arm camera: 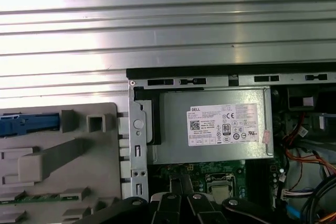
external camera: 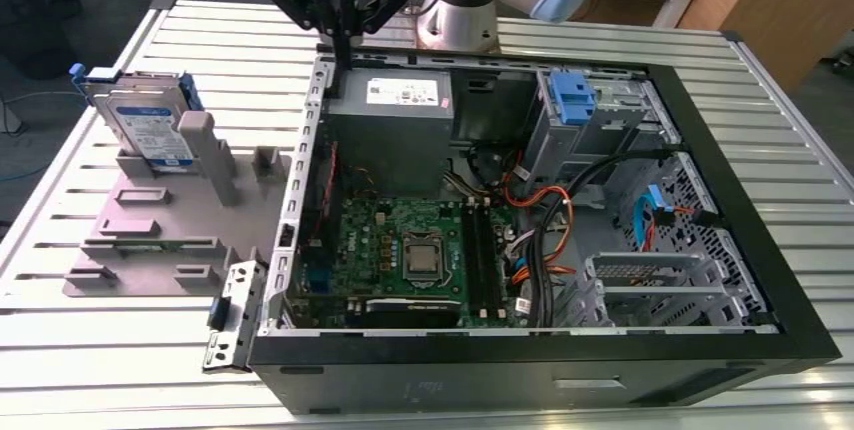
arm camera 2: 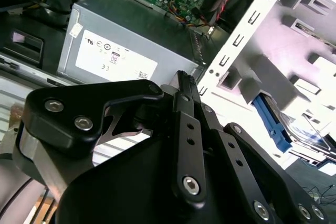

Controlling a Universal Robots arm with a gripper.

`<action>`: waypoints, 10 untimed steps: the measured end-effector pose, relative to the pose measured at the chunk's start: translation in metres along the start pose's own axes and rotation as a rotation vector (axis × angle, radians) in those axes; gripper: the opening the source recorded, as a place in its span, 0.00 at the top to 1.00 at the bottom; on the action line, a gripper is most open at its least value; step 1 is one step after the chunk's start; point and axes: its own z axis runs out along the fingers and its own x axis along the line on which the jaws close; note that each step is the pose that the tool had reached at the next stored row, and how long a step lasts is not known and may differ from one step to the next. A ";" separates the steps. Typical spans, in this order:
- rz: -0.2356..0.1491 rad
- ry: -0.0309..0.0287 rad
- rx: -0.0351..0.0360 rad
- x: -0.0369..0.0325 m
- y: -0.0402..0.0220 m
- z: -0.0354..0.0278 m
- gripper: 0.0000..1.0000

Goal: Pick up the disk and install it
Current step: 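Reach for the disk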

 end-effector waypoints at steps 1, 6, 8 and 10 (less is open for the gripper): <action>0.000 0.0000 0.0000 0.0020 -0.0001 0.0000 0.89; 0.000 0.0000 0.0000 0.0119 -0.0009 0.0001 0.89; 0.000 0.0000 0.0000 0.0161 -0.0012 0.0001 0.89; 0.000 0.0000 0.0000 0.0210 -0.0016 0.0001 0.89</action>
